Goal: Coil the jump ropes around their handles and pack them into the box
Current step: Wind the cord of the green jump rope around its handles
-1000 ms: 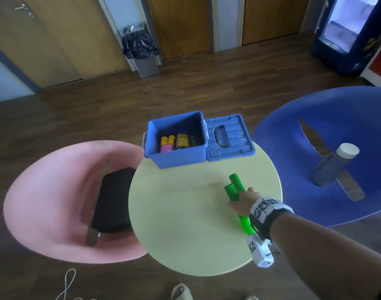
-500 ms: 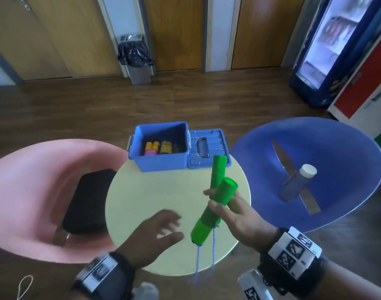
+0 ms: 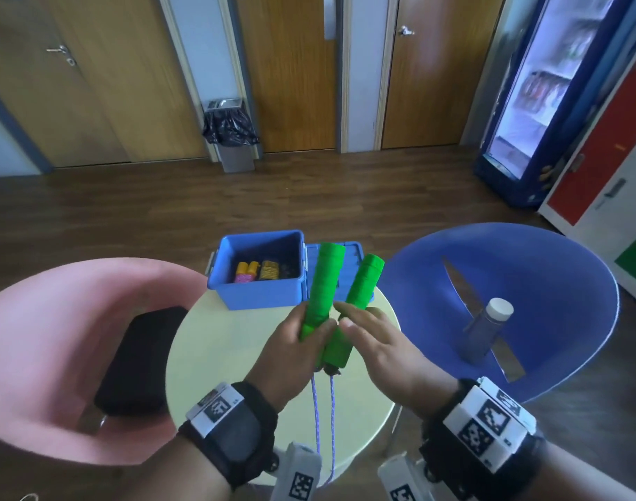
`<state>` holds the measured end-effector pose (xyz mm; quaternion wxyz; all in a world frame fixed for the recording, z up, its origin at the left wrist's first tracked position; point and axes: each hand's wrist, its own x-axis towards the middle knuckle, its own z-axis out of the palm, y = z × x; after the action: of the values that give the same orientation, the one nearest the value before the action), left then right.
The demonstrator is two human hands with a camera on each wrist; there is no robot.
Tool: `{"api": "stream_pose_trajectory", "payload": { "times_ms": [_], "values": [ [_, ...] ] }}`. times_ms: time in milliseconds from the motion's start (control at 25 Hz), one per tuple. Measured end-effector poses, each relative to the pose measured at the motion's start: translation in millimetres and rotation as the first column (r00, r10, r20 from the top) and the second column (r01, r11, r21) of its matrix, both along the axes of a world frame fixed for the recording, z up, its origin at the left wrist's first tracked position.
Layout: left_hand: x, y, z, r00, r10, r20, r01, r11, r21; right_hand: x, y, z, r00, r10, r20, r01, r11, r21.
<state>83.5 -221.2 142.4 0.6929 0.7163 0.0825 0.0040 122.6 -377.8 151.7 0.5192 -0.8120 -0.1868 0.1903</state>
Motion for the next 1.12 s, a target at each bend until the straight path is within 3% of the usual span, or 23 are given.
{"api": "stream_pose_trajectory", "payload": {
  "times_ms": [120,280,360,400,440,520,600,680,800,880,1000,1040,1120],
  "values": [
    [-1,4,6,0.999,-0.041,-0.031,0.038,0.993,-0.110,-3,3,-5,0.979,0.105,0.176,-0.077,0.984,-0.158],
    [-6,16,6,0.987,-0.148,-0.069,0.141,0.985,-0.101,-4,0,-3,0.977,0.113,0.181,-0.105,0.993,-0.053],
    [-9,22,9,0.976,-0.182,-0.115,0.174,0.982,-0.079,-9,-3,1,0.956,0.136,0.260,-0.093,0.980,-0.173],
    [-11,25,10,0.966,-0.213,-0.149,0.204,0.976,-0.072,-11,-5,5,0.915,0.145,0.377,-0.031,0.956,-0.292],
    [-12,30,12,0.948,-0.256,-0.189,0.248,0.967,-0.063,-12,-9,11,0.828,0.175,0.533,0.066,0.913,-0.403],
    [-13,39,14,0.889,-0.361,-0.283,0.370,0.929,-0.022,-11,-14,19,0.570,0.306,0.763,0.223,0.836,-0.502],
    [-13,43,17,0.796,-0.463,-0.390,0.515,0.856,0.036,-9,-16,25,0.380,0.537,0.753,0.212,0.742,-0.636],
    [-12,42,21,0.699,-0.553,-0.453,0.642,0.764,0.057,-9,-12,25,0.315,0.727,0.610,0.119,0.607,-0.785],
    [-8,46,31,0.653,-0.595,-0.469,0.690,0.722,0.044,-19,-3,19,0.396,0.763,0.510,0.040,0.541,-0.840],
    [-7,53,35,0.714,-0.557,-0.424,0.619,0.785,0.011,-21,-1,21,0.503,0.690,0.519,0.070,0.566,-0.821],
    [-15,52,32,0.940,-0.235,-0.246,0.263,0.961,0.087,-17,1,20,0.629,0.537,0.563,0.126,0.644,-0.755],
    [-19,48,29,0.981,-0.110,-0.160,0.132,0.982,0.138,-17,5,19,0.656,0.501,0.564,0.137,0.656,-0.743],
    [-26,35,19,0.996,0.092,0.001,-0.090,0.975,0.204,-19,14,18,0.672,0.471,0.571,0.146,0.672,-0.726]
  ]
}}
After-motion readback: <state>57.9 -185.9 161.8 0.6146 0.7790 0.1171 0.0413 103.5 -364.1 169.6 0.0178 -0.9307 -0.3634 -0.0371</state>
